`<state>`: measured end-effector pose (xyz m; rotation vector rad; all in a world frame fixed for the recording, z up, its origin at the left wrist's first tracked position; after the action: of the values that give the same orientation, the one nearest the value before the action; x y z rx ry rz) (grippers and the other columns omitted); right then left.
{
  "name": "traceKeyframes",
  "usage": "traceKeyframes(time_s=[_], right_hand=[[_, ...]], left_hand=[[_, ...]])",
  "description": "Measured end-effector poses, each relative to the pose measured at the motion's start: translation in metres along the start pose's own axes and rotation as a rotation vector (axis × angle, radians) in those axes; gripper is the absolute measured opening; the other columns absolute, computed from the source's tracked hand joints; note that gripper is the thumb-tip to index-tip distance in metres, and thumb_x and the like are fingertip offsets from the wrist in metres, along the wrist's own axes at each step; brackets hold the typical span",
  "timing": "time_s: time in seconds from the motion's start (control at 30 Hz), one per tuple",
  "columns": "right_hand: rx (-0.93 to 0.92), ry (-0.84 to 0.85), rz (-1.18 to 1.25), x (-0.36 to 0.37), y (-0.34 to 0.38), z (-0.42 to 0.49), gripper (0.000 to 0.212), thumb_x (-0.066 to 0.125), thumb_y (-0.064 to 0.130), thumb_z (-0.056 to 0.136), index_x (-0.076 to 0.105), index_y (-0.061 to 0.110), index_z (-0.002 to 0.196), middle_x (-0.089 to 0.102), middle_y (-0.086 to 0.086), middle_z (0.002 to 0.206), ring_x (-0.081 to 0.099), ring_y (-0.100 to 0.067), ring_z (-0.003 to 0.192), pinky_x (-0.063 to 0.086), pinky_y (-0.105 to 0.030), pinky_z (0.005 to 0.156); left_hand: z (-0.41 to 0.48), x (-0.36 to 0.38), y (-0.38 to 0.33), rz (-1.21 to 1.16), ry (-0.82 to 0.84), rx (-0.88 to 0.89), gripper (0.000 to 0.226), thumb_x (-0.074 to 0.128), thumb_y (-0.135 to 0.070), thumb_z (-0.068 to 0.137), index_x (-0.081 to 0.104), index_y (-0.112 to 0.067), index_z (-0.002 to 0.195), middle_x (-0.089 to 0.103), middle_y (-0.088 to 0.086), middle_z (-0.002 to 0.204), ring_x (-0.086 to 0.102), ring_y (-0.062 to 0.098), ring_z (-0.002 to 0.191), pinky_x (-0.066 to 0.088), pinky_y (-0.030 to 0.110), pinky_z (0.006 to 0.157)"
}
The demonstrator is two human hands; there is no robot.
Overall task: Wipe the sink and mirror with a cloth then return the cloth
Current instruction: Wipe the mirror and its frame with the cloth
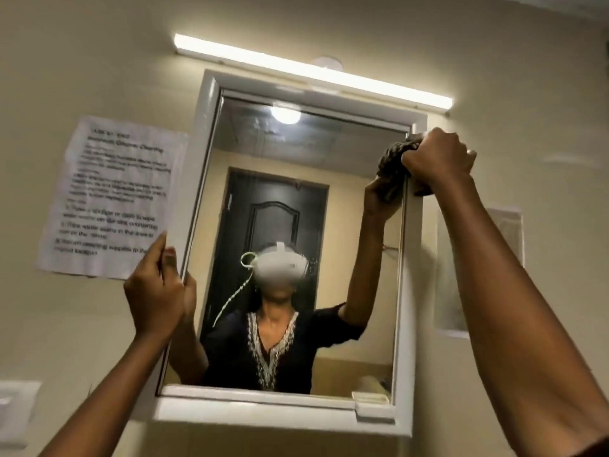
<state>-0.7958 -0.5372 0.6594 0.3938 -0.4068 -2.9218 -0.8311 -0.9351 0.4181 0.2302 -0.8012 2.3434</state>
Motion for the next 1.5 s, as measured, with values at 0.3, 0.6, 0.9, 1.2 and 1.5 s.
traceKeyframes(time_s=[0.3, 0.6, 0.9, 1.2, 1.5], right_hand=[[-0.017, 0.364, 0.028, 0.037, -0.053, -0.127, 0.043, 0.054, 0.017, 0.079, 0.061, 0.026, 0.12, 0.066, -0.01, 0.102, 0.061, -0.03, 0.092, 0.049, -0.05, 0.092], [-0.053, 0.738, 0.045, 0.057, -0.08, -0.19, 0.04, 0.058, 0.007, 0.082, 0.065, 0.034, 0.11, 0.071, 0.005, 0.096, 0.066, -0.005, 0.066, 0.051, -0.013, 0.054], [-0.272, -0.13, -0.029, -0.03, 0.022, 0.002, 0.052, 0.057, 0.003, 0.081, 0.05, 0.023, 0.128, 0.056, -0.02, 0.118, 0.057, -0.04, 0.102, 0.05, -0.043, 0.085], [-0.239, -0.058, -0.006, 0.007, -0.009, -0.01, 0.051, 0.059, 0.001, 0.083, 0.05, 0.018, 0.13, 0.062, -0.023, 0.115, 0.057, -0.039, 0.107, 0.048, -0.042, 0.091], [-0.095, 0.185, 0.236, 0.063, -0.092, -0.243, 0.058, 0.065, -0.012, 0.069, 0.062, 0.017, 0.119, 0.061, -0.014, 0.113, 0.058, -0.023, 0.094, 0.04, -0.021, 0.082]], left_hand=[[0.0, 0.001, -0.004, -0.023, 0.034, -0.044, 0.038, 0.041, -0.022, 0.097, 0.052, -0.004, 0.129, 0.059, 0.018, 0.129, 0.056, 0.028, 0.12, 0.041, 0.025, 0.099], [0.002, 0.018, 0.016, -0.05, 0.094, 0.006, 0.042, 0.042, -0.019, 0.097, 0.042, -0.002, 0.135, 0.049, 0.02, 0.137, 0.051, 0.042, 0.121, 0.038, 0.027, 0.1], [-0.006, 0.028, 0.026, -0.137, 0.086, -0.023, 0.049, 0.043, -0.011, 0.094, 0.03, -0.004, 0.141, 0.041, 0.025, 0.143, 0.041, 0.039, 0.132, 0.031, 0.045, 0.113], [-0.001, 0.005, 0.002, -0.003, 0.008, 0.06, 0.041, 0.041, -0.024, 0.097, 0.05, -0.002, 0.13, 0.056, 0.024, 0.131, 0.053, 0.038, 0.121, 0.044, 0.046, 0.103], [-0.002, 0.001, -0.002, -0.02, 0.024, -0.008, 0.04, 0.041, -0.022, 0.097, 0.051, -0.002, 0.13, 0.057, 0.02, 0.131, 0.054, 0.03, 0.123, 0.04, 0.028, 0.103]])
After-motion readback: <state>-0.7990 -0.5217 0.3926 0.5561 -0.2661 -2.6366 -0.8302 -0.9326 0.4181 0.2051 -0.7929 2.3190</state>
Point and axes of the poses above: each hand's wrist, its own z-axis towards the middle knuckle, its own x-axis out of the palm, y = z × x, the point moved 9 cm from there along z, towards the middle knuckle
